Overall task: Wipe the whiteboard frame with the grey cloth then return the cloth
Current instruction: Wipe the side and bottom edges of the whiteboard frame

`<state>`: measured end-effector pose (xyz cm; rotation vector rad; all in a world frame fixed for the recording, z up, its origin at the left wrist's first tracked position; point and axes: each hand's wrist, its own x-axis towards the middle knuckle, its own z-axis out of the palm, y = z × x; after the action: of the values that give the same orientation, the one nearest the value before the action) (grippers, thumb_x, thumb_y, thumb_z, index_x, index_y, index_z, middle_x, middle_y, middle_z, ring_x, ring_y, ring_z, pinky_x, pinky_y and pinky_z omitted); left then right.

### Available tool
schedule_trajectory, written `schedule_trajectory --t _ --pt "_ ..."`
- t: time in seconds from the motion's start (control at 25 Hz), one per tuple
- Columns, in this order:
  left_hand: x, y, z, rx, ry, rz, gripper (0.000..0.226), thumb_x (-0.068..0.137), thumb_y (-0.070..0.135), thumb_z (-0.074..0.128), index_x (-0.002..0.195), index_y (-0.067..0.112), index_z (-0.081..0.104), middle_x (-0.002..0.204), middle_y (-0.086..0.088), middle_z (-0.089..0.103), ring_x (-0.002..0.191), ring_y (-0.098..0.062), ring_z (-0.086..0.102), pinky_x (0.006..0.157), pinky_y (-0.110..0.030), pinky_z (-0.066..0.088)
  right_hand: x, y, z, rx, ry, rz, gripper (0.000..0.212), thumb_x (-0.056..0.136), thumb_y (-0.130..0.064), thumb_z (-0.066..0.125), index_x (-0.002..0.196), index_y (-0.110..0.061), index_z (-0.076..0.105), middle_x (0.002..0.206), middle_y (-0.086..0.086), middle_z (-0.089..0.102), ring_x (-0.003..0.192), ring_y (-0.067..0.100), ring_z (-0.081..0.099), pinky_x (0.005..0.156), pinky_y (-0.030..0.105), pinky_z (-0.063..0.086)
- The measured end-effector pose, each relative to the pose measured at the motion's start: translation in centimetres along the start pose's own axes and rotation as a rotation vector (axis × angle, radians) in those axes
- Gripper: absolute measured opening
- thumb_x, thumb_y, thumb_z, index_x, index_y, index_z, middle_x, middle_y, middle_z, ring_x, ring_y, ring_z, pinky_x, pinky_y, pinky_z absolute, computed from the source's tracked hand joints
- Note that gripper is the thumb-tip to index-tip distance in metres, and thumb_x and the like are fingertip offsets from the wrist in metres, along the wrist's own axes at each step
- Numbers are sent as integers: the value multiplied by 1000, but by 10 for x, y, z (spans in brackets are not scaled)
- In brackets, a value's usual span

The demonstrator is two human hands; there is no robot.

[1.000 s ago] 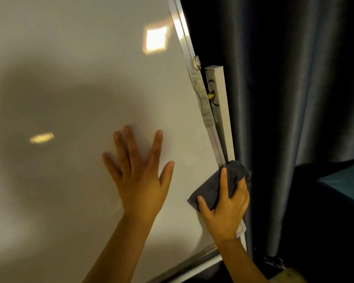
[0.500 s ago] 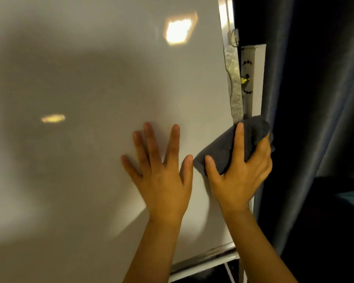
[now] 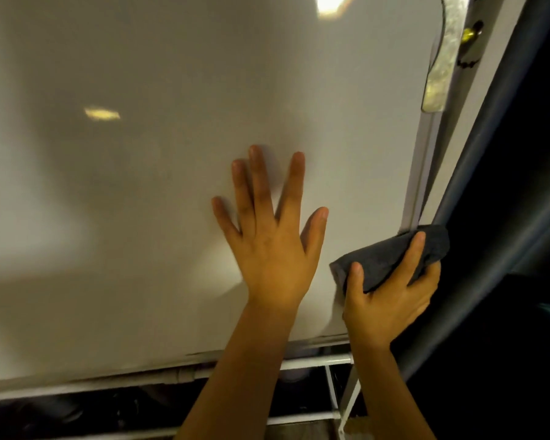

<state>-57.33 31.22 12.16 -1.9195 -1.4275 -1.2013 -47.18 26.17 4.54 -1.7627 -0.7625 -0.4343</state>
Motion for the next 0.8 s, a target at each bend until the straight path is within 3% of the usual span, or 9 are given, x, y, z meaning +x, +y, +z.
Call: schedule_trajectory --t 0.08,0.24,0.6,0.8 --pt "-13 -2 4 -1 -10 -5 67 93 62 18 146 31 -7 153 -9 8 141 -32 6 112 -52 5 -10 8 0 -7 -17 21 79 74 -51 47 140 -17 20 138 32 34 124 47 36 102 53 31" --pt "-40 -9 9 -14 -40 -12 71 90 65 22 146 30 -5 152 -10 10 141 -32 8 111 -53 10 -16 11 -1 -1 -45 36 80 75 -50 47 140 -9 24 135 34 35 121 50 38 99 54 33" --pt "-55 -14 11 -38 -50 17 75 89 63 29 147 32 -7 151 -12 12 140 -32 6 114 -48 -2 35 -16 -5 30 63 -61 81 76 -61 47 143 -26 18 143 24 29 129 34 31 104 36 24" --pt "-55 -16 14 -37 -50 8 75 89 65 27 146 32 -8 151 -11 10 141 -32 4 115 -46 -6 -15 17 1 38 -20 113 78 76 -54 47 143 -24 18 141 23 32 126 39 37 100 52 37"
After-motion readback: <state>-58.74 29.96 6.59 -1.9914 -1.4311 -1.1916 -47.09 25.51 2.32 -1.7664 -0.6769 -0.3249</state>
